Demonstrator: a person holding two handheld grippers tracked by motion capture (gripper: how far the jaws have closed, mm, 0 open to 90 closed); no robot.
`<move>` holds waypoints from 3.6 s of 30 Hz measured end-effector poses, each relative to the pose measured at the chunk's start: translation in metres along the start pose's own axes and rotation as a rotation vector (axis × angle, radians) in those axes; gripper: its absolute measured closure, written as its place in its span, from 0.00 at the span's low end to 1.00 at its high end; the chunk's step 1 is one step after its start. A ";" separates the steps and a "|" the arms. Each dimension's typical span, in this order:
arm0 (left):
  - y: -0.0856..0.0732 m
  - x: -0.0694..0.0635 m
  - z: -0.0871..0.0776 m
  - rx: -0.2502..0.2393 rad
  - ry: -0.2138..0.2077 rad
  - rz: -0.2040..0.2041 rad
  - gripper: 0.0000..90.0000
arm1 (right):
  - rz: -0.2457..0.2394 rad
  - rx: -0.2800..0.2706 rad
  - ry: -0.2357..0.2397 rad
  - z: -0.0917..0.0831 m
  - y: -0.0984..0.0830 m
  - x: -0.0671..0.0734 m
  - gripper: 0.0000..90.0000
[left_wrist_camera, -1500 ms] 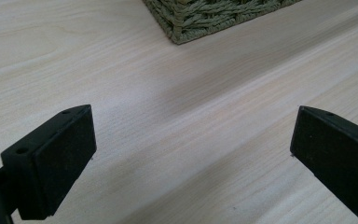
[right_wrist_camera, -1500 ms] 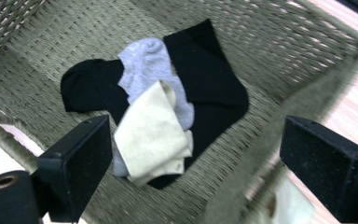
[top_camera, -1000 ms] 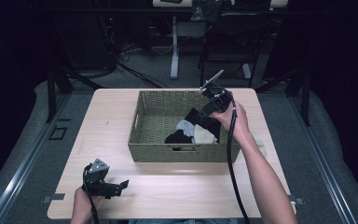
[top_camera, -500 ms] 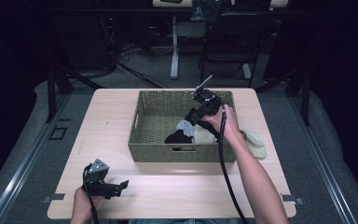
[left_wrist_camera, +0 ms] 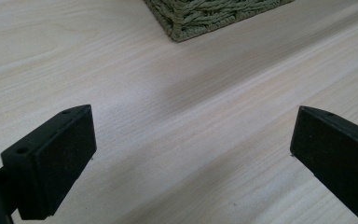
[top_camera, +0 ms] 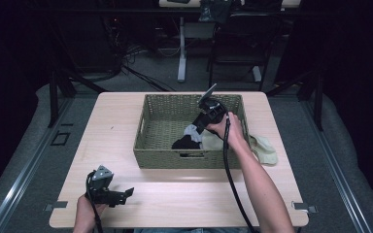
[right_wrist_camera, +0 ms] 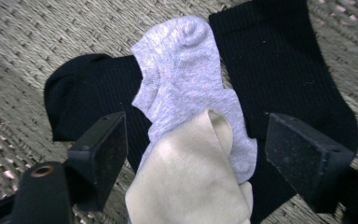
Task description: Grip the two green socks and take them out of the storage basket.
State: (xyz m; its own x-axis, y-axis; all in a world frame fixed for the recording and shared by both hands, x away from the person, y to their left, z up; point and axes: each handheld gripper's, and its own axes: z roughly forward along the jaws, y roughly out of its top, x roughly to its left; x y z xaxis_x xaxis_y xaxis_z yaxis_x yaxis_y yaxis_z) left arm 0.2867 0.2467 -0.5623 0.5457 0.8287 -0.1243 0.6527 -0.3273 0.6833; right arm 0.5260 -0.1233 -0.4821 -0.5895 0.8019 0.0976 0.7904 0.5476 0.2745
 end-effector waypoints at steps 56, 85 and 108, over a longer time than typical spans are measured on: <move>0.003 -0.002 0.003 0.000 -0.002 0.004 0.00 | -0.029 -0.094 -0.005 -0.097 -0.009 0.012 0.95; 0.001 -0.002 0.001 -0.010 -0.002 0.005 0.00 | -0.018 -0.203 -0.053 -0.186 -0.020 0.005 0.95; 0.002 -0.001 0.001 -0.005 0.000 0.007 0.00 | 0.155 -0.261 -0.119 -0.217 -0.087 -0.065 0.95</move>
State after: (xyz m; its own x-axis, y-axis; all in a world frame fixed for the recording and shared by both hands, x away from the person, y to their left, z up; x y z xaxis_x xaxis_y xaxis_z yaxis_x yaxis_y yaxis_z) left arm 0.2876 0.2445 -0.5615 0.5502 0.8265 -0.1195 0.6462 -0.3307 0.6878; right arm 0.4595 -0.2751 -0.3046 -0.4297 0.9016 0.0490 0.7908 0.3496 0.5023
